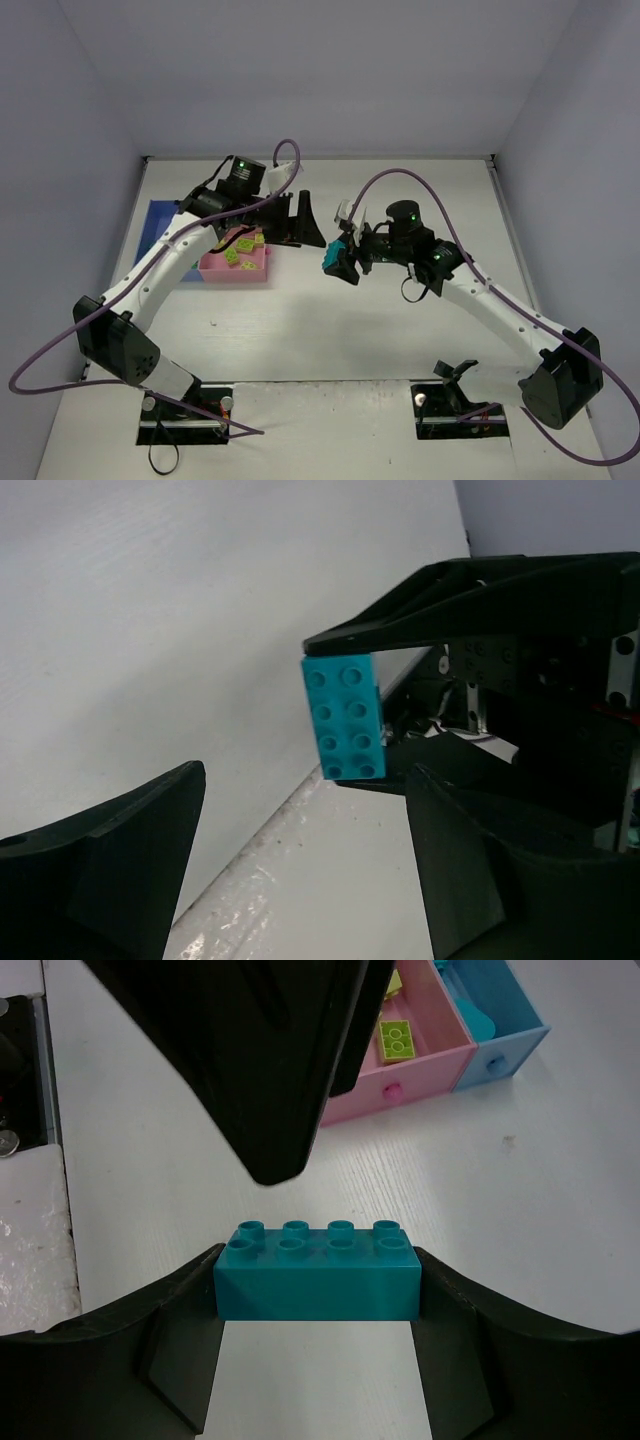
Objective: Sort the legos into containers by color
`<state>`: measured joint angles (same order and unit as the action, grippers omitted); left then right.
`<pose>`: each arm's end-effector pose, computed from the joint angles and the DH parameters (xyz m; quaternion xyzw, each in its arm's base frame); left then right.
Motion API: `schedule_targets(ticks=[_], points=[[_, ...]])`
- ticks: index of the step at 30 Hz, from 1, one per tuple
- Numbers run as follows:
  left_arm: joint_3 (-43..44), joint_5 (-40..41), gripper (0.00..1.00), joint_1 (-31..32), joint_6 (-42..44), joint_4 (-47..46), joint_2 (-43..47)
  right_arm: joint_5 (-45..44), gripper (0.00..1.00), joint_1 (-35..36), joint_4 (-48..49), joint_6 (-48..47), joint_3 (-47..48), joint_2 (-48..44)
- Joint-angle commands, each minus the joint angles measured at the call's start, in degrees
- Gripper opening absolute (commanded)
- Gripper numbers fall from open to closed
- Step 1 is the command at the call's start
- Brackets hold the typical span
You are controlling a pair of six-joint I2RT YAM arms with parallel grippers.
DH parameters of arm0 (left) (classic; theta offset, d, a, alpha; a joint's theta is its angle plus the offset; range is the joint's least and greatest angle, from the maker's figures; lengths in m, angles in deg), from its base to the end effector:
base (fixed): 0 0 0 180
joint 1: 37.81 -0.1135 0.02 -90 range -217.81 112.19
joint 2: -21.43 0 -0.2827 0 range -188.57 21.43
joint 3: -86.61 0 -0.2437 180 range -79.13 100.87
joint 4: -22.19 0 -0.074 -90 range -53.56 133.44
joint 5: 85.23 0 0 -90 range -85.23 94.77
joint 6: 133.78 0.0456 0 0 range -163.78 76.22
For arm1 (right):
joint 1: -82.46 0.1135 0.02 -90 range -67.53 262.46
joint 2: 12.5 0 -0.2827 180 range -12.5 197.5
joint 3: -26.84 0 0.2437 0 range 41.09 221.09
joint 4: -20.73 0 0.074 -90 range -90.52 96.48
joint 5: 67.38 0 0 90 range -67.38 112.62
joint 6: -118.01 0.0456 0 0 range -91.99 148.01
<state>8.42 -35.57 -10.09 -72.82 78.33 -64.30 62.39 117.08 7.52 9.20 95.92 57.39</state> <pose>0.2663 -0.1733 0.3929 0.1357 0.8526 -0.4634 0.2001 0.2075 0.1787 0.3491 -0.5202 0.5679 0.3451 0.5365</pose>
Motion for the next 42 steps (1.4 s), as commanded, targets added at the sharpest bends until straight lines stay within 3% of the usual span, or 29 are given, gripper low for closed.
schedule_targets(ticks=[1, 13, 17, 20, 24, 26, 29, 30, 33, 36, 42], points=[[0.9, -4.9, 0.74, 1.7, -3.7, -4.8, 1.1, 3.0, 0.12, 0.5, 2.9, -1.1, 3.3, 0.2], [1.2, -1.9, 0.73, 6.0, -5.5, -6.1, -3.8, 3.5, 0.13, 1.0, 2.9, -1.1, 4.7, 1.4], [1.5, -0.2, 0.65, 6.6, -5.9, -6.5, -5.1, 3.0, 0.13, 1.2, 2.9, -0.6, 4.4, 1.2], [1.4, 0.1, 0.54, 7.3, -6.5, -7.5, -5.4, 2.5, 0.13, 1.2, 2.9, -0.4, 3.9, 1.0], [1.2, 1.0, 0.06, 7.5, -5.9, -7.8, -5.3, 1.1, 0.16, 1.3, 2.9, -0.1, 3.3, 0.8], [1.4, 1.7, 0.02, 7.5, -5.2, -6.7, -5.1, 0.1, 0.19, 1.2, 2.9, 0.3, 2.9, 0.8], [2.0, 4.8, 0.02, 7.4, -2.3, -3.7, -5.1, -2.5, 0.45, 1.0, 2.8, 1.3, 2.6, 0.3], [2.2, 6.2, 0.02, 7.4, 0.1, -2.8, -5.1, -3.5, 0.62, 0.9, 2.9, 1.8, 2.2, -0.2], [3.9, 14.0, 0.02, 6.5, 5.7, 2.2, -5.5, -8.9, 0.81, 0.0, 2.6, 4.3, 1.4, -1.2], [5.1, 20.5, 0.02, 5.4, 11.9, 4.3, -6.1, -12.3, 0.88, -0.5, 2.0, 5.6, 0.5, -2.5], [8.5, 33.8, 0.02, -0.1, 28.1, 4.0, -8.3, -20.2, 0.88, -0.9, 1.6, 9.4, -3.6, -7.6]])
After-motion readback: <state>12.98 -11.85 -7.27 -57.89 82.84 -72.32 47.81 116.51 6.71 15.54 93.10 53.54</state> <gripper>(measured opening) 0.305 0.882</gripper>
